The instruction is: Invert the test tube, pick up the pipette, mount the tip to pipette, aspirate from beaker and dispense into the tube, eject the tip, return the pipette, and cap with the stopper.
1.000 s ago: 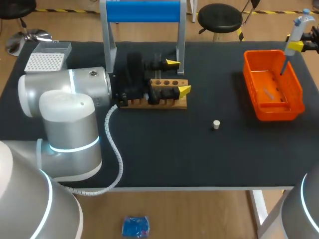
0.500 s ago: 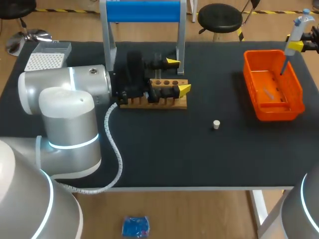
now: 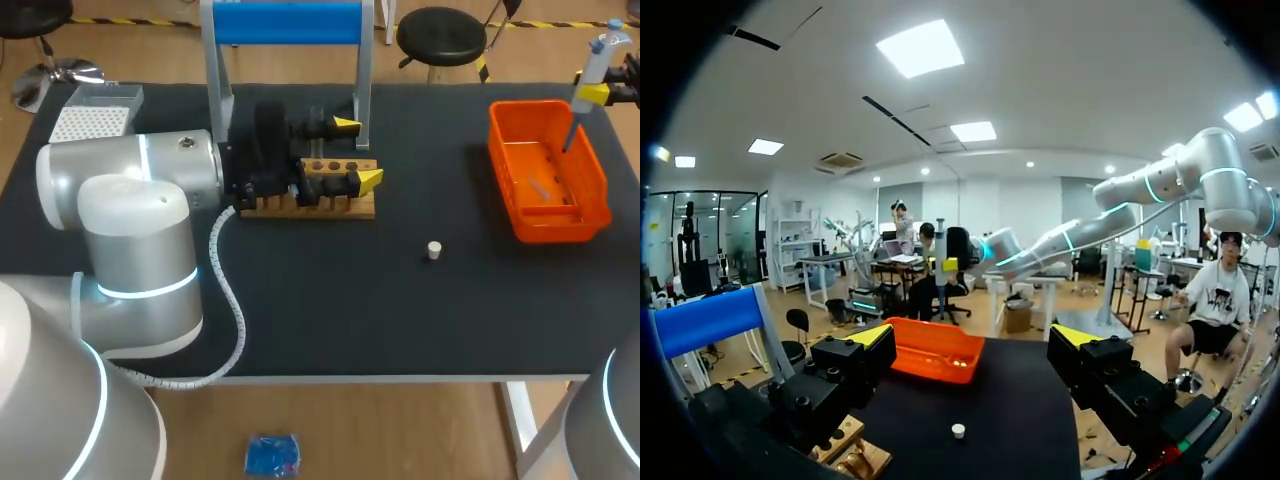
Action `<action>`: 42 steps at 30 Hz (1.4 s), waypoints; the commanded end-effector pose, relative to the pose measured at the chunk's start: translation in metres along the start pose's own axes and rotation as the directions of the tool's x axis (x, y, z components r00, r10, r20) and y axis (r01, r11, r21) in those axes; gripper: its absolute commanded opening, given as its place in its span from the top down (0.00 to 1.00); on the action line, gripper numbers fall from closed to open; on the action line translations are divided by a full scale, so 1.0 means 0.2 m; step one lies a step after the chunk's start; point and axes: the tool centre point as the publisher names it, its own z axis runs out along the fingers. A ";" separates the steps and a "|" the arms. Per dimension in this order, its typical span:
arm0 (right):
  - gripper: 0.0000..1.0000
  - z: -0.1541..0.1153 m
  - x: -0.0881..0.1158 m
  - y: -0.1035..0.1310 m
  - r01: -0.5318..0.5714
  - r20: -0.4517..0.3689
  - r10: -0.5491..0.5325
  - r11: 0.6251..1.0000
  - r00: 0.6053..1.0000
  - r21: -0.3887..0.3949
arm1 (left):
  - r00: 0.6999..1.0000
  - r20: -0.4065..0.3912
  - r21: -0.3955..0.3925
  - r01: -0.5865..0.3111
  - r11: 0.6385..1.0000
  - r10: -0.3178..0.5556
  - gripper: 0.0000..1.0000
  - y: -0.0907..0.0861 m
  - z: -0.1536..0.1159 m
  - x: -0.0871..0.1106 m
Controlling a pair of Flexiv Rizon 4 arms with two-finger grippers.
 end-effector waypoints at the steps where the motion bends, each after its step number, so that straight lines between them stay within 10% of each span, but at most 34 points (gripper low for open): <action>1: 1.00 0.07 0.08 0.04 -0.015 0.020 0.014 0.999 1.000 0.030 | 1.000 0.003 0.004 -0.001 1.000 0.001 0.00 0.01 0.01 0.00; 42: 1.00 1.19 0.59 -0.03 -0.039 -0.200 0.033 0.999 0.979 -0.026 | 1.000 0.003 0.004 -0.001 1.000 0.001 0.00 0.01 0.01 0.00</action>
